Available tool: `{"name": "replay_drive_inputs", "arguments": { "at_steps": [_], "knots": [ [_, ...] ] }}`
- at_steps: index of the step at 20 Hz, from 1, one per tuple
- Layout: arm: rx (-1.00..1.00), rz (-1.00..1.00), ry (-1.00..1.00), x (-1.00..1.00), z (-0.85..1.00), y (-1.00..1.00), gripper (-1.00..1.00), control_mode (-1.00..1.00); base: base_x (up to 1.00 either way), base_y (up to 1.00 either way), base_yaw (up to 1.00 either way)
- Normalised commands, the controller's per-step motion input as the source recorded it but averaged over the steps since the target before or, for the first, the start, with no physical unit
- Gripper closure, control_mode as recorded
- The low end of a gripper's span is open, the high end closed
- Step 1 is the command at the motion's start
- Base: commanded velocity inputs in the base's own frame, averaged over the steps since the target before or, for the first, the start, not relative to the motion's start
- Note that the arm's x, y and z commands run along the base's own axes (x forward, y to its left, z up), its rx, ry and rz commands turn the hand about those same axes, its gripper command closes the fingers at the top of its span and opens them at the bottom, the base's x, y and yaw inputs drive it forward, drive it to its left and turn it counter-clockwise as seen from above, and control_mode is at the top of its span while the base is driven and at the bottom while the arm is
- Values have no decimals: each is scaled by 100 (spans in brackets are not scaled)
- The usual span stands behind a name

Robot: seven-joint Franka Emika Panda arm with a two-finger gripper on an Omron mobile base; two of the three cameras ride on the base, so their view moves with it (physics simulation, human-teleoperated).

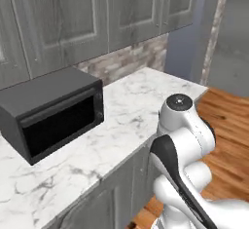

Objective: Organize the utensils by type. Pick up the wooden spoons from the counter and place them in the open cabinet. Then pick up the metallic utensils from the counter and place them in the open drawer.

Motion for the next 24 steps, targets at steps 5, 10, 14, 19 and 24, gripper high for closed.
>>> {"name": "replay_drive_inputs", "arguments": {
  "at_steps": [5, 10, 14, 19, 24],
  "knots": [
    [0, 0, 0, 0, 0, 0, 100, 100, 0, 13, -100],
    [0, 0, 0, 0, 0, 0, 100, 100, 0, 11, -100],
    [0, 0, 0, 0, 0, 0, 100, 100, 0, 4, -100],
    [0, 0, 0, 0, 0, 0, 100, 100, -2, -6, -83],
    [0, 0, 0, 0, 0, 0, 100, 100, 5, -23, -38]
  ]
}}
